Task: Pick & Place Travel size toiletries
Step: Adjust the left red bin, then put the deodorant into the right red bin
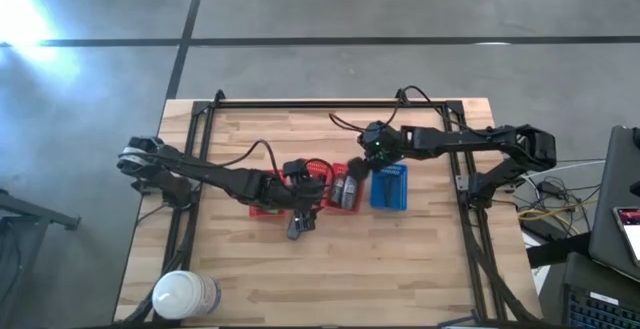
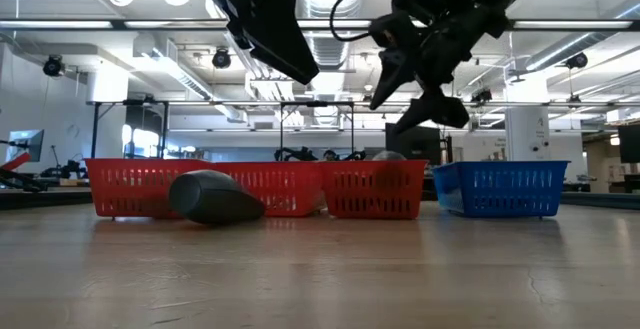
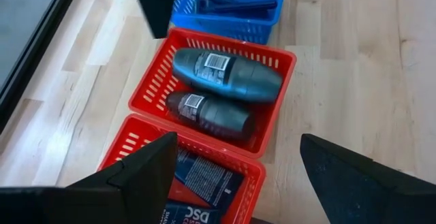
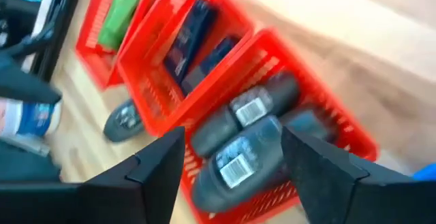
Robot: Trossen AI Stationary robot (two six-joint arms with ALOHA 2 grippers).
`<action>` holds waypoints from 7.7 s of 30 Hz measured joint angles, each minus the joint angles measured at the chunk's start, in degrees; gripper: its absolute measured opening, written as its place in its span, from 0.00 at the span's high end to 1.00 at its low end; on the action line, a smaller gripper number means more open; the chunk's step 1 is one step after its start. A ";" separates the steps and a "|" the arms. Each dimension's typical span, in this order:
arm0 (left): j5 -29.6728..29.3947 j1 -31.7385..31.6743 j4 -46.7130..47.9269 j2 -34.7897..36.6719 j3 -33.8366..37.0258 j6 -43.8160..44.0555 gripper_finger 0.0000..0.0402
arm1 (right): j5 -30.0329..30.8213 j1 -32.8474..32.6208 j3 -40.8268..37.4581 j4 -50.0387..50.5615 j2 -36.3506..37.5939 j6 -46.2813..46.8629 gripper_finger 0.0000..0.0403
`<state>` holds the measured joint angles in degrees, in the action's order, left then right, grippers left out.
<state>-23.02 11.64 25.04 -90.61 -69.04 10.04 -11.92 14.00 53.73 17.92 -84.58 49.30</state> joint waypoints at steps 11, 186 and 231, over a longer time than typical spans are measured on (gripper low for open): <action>9.27 0.28 8.31 -0.02 1.71 3.78 0.22 | 5.04 -1.53 2.21 6.78 0.54 0.24 0.33; -5.55 2.49 -21.14 0.95 4.63 3.12 0.47 | 1.09 -14.25 2.14 -10.64 5.61 12.64 0.20; -5.35 -7.84 -51.11 4.27 8.44 49.81 0.47 | 36.05 -24.81 2.73 -11.07 11.09 14.36 0.15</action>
<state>-28.37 3.80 -26.07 -86.35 -60.60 59.85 24.13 -10.81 56.47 6.85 -73.49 63.67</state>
